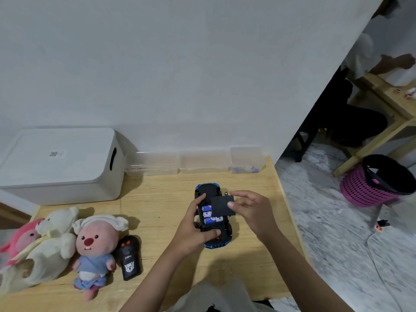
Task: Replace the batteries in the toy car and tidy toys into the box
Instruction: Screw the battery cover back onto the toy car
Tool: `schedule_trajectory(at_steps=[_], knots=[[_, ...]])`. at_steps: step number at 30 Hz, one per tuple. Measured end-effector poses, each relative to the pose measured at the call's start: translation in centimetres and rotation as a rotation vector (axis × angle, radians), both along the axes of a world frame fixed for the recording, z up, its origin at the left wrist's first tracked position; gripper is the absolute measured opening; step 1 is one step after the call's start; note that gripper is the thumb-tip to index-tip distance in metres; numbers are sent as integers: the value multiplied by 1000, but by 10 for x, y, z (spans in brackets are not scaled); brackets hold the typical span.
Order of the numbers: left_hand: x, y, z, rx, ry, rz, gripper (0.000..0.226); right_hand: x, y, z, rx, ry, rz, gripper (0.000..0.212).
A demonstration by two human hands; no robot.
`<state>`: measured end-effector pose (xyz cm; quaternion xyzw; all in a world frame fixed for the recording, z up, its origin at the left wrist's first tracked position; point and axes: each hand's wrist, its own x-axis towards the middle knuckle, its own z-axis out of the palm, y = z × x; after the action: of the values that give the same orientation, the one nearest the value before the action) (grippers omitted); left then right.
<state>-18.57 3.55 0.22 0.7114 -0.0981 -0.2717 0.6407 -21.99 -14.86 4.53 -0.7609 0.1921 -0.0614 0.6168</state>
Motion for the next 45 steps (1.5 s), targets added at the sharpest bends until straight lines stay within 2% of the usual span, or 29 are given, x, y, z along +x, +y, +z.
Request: schedule_trajectory(at_steps=[5,25,35,42,45], knots=[[10,-5,8,3,-30,-52,92,12,10,5,47,-41,39,26],[22,2,22,-9,-36,18,77,32,8,7,-123,0,117,27],[21,10,25,-22,-37,58,72,35,16,10,-374,8,188,30],[22,12,28,-62,-60,140,68,31,23,11,-659,-163,288,30],[25,14,28,-79,-125,145,64,30,26,11,-692,-218,294,27]])
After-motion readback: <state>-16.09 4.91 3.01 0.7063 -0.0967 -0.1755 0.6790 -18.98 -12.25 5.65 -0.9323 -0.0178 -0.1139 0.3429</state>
